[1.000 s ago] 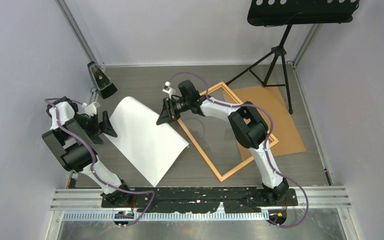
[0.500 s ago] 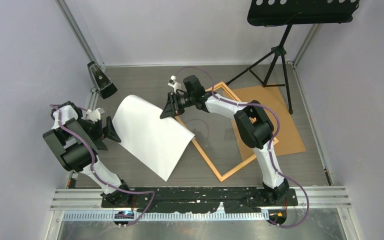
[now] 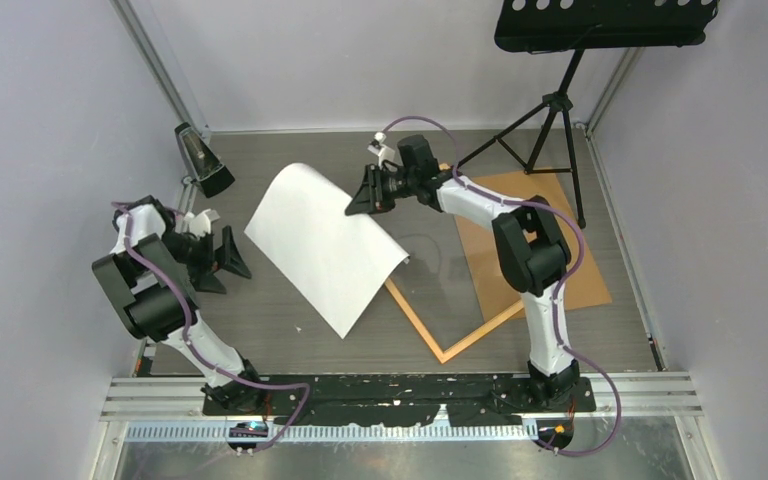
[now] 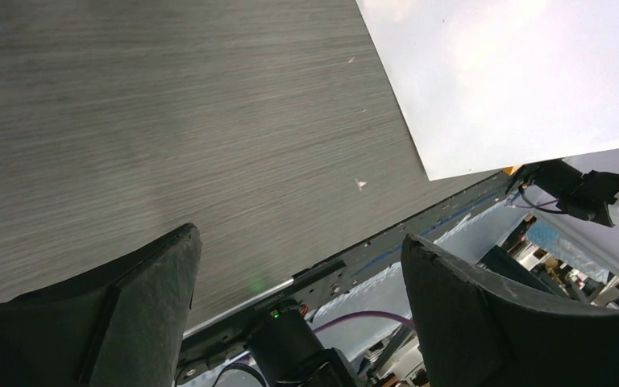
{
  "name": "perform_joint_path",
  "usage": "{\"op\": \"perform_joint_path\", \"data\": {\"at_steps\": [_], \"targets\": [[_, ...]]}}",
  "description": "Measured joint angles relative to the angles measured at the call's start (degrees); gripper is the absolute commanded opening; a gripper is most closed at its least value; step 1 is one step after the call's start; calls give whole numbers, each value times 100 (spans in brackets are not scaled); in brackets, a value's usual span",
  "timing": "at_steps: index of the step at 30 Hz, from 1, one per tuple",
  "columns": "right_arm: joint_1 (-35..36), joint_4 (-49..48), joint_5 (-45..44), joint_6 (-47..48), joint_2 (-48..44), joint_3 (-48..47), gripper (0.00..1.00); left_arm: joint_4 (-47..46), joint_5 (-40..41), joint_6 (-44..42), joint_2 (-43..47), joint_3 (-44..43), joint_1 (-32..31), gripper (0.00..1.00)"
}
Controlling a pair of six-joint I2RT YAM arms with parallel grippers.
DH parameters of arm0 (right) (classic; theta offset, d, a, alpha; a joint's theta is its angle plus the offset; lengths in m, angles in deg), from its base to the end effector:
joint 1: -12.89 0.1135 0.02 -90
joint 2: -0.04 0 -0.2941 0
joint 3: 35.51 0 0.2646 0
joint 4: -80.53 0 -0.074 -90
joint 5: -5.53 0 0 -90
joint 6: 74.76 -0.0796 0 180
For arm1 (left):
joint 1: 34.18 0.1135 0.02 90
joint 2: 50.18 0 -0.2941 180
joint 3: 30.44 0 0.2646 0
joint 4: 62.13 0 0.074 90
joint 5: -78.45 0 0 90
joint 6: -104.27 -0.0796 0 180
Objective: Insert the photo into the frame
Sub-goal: Pick up the photo at the center of the board, then place the photo in the photo frame.
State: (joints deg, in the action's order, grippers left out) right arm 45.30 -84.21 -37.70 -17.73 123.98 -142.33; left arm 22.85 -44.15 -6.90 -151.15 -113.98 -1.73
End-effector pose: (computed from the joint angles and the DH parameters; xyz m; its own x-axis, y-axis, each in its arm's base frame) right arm 0.4295 0.3414 0.2108 -0.8618 -0.1056 -0.4962 -0.4978 0.3646 0.7869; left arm 0.2746 0.1238 0.1852 -0.9671 -0.2544 0.0104 -0.2150 0.7942 -0.5683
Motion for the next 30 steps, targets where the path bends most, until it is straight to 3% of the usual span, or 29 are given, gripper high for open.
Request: {"op": "perform_joint_path", "data": {"at_steps": [6, 14, 24, 30], "targets": [[-225, 203, -55, 345, -553, 400, 30, -15, -120, 330, -11, -455, -671, 93], [-273, 765, -57, 1237, -1040, 931, 30, -431, -317, 756, -313, -1808, -1561, 99], [-426, 1167, -55, 2159, -1692, 1779, 29, -520, -372, 592, -1687, -3622, -2511, 100], [-555, 1169, 101, 2332, -1853, 1919, 27, -208, -522, 256, -2251, -3965, -2712, 100]]}}
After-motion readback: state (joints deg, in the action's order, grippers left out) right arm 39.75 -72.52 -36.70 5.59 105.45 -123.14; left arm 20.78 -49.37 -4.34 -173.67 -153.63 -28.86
